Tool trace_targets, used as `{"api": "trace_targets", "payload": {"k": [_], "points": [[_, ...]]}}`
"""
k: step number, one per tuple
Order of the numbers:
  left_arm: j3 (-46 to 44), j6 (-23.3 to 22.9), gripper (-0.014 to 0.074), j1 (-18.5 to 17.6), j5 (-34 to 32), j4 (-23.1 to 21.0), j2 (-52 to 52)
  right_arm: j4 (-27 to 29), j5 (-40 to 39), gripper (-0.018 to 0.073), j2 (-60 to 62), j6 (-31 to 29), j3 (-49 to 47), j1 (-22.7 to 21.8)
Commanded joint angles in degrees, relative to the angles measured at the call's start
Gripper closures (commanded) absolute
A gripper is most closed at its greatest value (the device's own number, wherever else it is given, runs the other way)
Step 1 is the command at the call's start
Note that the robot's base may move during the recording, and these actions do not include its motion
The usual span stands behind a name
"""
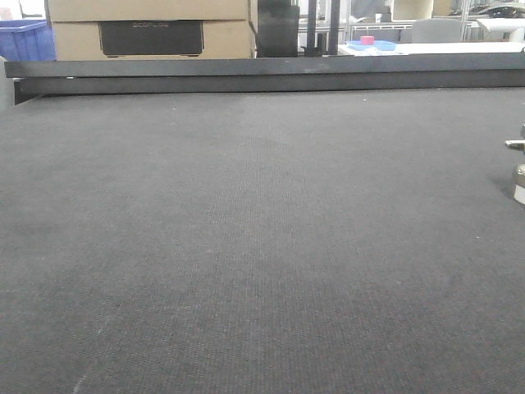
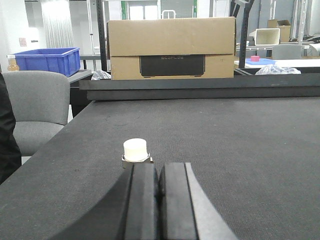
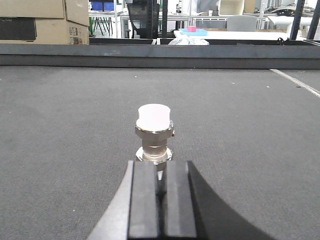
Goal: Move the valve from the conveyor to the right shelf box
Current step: 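Lower both grippers over the two white-capped chrome valves on the belt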
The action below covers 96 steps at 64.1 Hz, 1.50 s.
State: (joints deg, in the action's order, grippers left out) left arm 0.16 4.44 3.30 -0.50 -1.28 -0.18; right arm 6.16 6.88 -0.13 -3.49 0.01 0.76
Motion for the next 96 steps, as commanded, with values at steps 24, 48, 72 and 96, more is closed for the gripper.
{"api": "trace_targets", "payload": {"k": [24, 48, 72, 96], "points": [[-0.16, -0.20, 0.0707, 0.01, -1.07, -0.20, 0.18, 0.11, -1.42, 0.0721, 0.13, -0.03, -0.01, -0.12], [-0.16, -0.20, 0.0707, 0.01, -6.09, -1.85, 0.18, 0.11, -11.23, 0.0721, 0.13, -0.03, -0.01, -0.12], [-21.56, -0.20, 0.0688, 0.01, 11.47, 0.51, -6.30, 0.11, 1.72, 0.0713, -1.85, -0.03, -20.90, -0.12], [-40.64, -0.33, 0.0109, 0.01, 27.53, -1.39, -26.94, 0.11, 8.18, -0.0013, -20.21, -0.03, -34.85, -0.12]]}}
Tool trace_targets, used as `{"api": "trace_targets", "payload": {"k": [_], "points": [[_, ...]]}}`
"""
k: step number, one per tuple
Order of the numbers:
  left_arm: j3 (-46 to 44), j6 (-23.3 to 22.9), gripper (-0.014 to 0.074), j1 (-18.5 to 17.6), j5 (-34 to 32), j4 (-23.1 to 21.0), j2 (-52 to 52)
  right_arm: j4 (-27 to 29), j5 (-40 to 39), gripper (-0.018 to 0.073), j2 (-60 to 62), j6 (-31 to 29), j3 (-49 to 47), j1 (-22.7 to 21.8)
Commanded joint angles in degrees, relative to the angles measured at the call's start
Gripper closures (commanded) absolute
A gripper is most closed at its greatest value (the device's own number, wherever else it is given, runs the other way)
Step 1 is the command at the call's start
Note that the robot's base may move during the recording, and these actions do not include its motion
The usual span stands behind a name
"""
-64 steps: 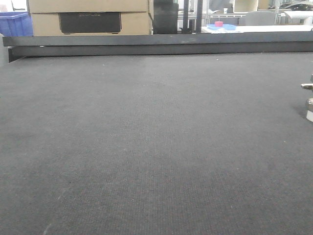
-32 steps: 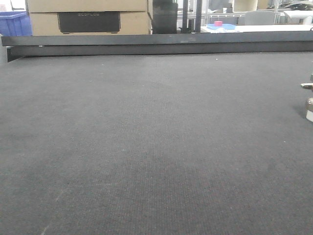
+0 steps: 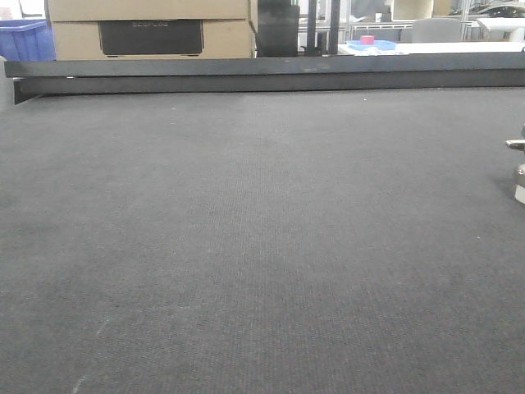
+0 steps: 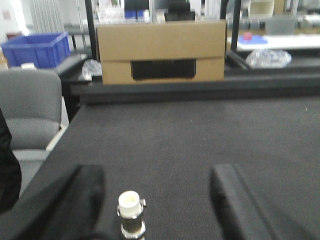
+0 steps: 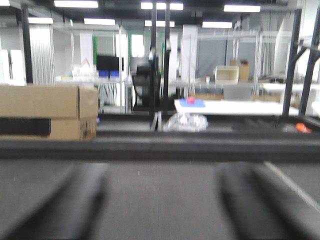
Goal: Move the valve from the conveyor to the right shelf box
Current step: 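Lower both grippers over the two white-capped chrome valves on the belt, then close the right gripper around its valve body and lift it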
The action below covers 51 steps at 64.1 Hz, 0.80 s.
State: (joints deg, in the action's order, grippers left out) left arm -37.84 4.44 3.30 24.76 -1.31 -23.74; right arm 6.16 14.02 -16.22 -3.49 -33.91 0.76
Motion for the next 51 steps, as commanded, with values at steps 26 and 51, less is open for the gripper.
{"api": "trace_targets", "payload": {"k": [26, 51], "points": [[-18.48, -4.80, 0.0006, -0.97, 19.87, -1.69, -24.44, 0.00, 19.68, -0.0010, -26.15, -0.03, -15.56, -0.12], [-20.13, -4.80, 0.0006, -4.70, 19.31, 1.79, -27.25, -0.13, 46.83, -0.0010, -57.01, -2.65, -43.65, -0.12]]}}
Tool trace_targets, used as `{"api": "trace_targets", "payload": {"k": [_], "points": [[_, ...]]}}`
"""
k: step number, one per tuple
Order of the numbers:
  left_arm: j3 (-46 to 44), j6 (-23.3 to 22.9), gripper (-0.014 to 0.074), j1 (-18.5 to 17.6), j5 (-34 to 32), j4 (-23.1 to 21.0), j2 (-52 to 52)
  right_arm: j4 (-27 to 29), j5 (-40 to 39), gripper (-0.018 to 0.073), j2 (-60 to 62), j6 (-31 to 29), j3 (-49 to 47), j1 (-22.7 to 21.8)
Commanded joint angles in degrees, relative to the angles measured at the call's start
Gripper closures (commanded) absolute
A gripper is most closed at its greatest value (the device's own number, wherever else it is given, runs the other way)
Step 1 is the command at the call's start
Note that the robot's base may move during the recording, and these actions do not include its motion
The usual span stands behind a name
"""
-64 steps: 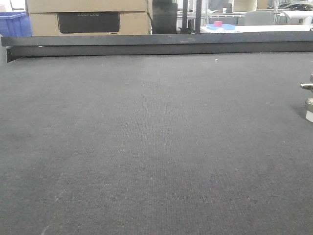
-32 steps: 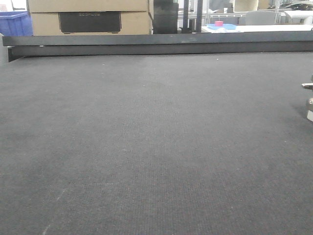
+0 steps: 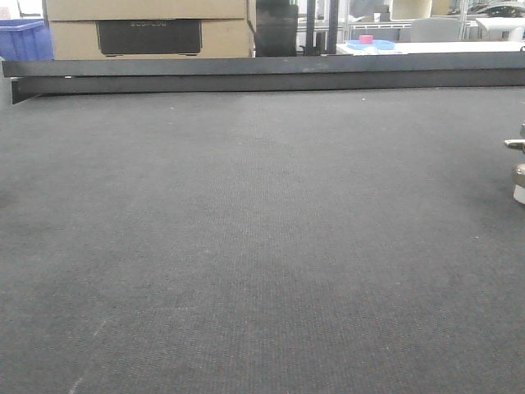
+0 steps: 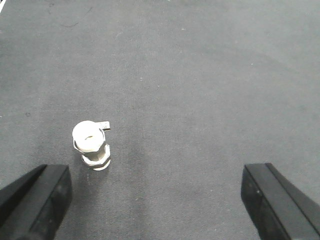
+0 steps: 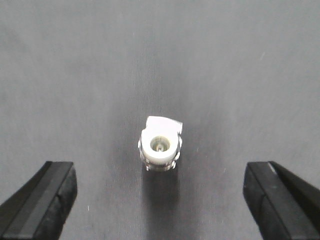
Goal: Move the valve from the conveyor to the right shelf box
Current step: 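Close the right gripper around its valve body and lift it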
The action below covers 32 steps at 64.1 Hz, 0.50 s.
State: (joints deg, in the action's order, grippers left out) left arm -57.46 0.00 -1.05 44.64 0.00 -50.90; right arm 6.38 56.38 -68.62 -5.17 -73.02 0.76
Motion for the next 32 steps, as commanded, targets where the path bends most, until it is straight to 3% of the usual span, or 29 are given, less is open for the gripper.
{"api": "trace_targets", "payload": {"k": [1, 32], "points": [[-0.51, -0.36, 0.0006, -0.35, -0.58, 0.48, -0.08, -0.35, 4.94, -0.0010, -5.48, -0.97, -5.15, -0.12], [-0.51, -0.36, 0.0006, -0.35, -0.58, 0.48, -0.08, -1.37, 6.13, -0.0010, -26.35, -0.97, -9.10, -0.12]]}}
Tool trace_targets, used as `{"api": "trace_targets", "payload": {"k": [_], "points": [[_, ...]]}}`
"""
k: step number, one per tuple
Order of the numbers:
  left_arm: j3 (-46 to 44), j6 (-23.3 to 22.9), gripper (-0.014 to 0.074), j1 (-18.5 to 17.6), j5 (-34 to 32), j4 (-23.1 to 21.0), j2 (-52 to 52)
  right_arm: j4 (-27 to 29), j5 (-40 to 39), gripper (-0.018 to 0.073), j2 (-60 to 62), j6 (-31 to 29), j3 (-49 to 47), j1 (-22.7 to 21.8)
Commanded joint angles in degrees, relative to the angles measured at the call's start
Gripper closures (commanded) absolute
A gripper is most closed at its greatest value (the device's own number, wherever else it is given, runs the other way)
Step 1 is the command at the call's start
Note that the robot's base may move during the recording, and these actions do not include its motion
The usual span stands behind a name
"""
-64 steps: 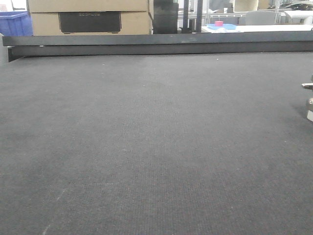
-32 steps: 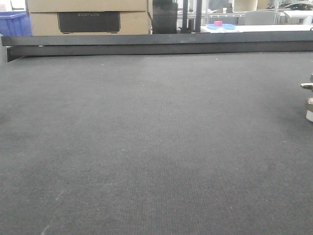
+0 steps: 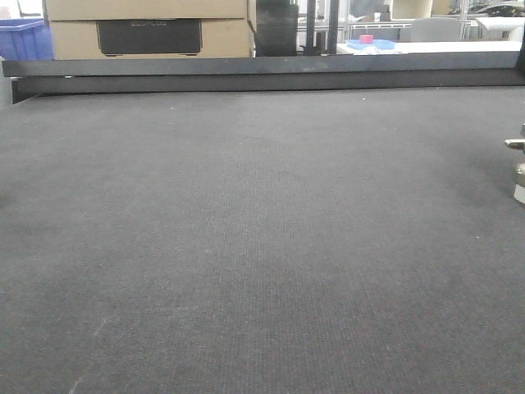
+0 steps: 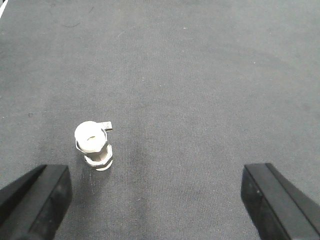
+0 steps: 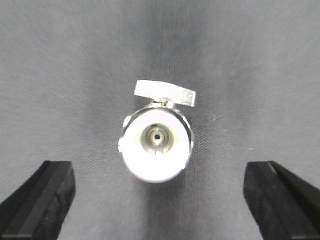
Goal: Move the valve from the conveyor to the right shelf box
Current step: 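Close the right gripper around its valve body and lift it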
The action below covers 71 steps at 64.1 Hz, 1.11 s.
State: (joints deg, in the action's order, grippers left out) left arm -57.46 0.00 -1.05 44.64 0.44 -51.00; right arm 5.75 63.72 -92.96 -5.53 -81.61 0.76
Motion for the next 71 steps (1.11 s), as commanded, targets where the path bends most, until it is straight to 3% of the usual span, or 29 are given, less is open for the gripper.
{"api": "trace_targets", "payload": {"k": [1, 12, 35, 41, 53, 61, 71], "points": [[-0.51, -0.36, 0.0006, -0.35, -0.58, 0.04, 0.02, -0.74, -1.55, -0.0010, -2.61, -0.61, -0.51, -0.12], [-0.51, -0.36, 0.0006, -0.35, -0.58, 0.04, 0.02, -0.74, -4.70, -0.0010, -6.92, -0.61, -0.51, -0.12], [-0.51, -0.36, 0.0006, -0.35, -0.58, 0.04, 0.02, -0.74, -3.45, 0.0010, -10.50, -0.61, -0.51, -0.12], [-0.51, -0.36, 0.0006, -0.35, -0.58, 0.15, 0.02, -0.74, -2.47, 0.0157, -10.50, -0.61, -0.51, -0.12], [-0.51, -0.36, 0.0006, -0.35, 0.66, 0.14, -0.10, -0.74, 0.02, 0.0729, -10.38, -0.61, -0.51, -0.12], [-1.57, -0.36, 0.0006, -0.23, 3.33, 0.60, -0.83, -0.74, 0.27, 0.0713, -8.75, -0.61, -0.51, -0.12], [-7.65, -0.45, 0.0024, -0.23, 11.34, 3.41, -5.38, -0.74, 0.27, 0.0713, -4.68, -0.61, -0.51, -0.12]]}}
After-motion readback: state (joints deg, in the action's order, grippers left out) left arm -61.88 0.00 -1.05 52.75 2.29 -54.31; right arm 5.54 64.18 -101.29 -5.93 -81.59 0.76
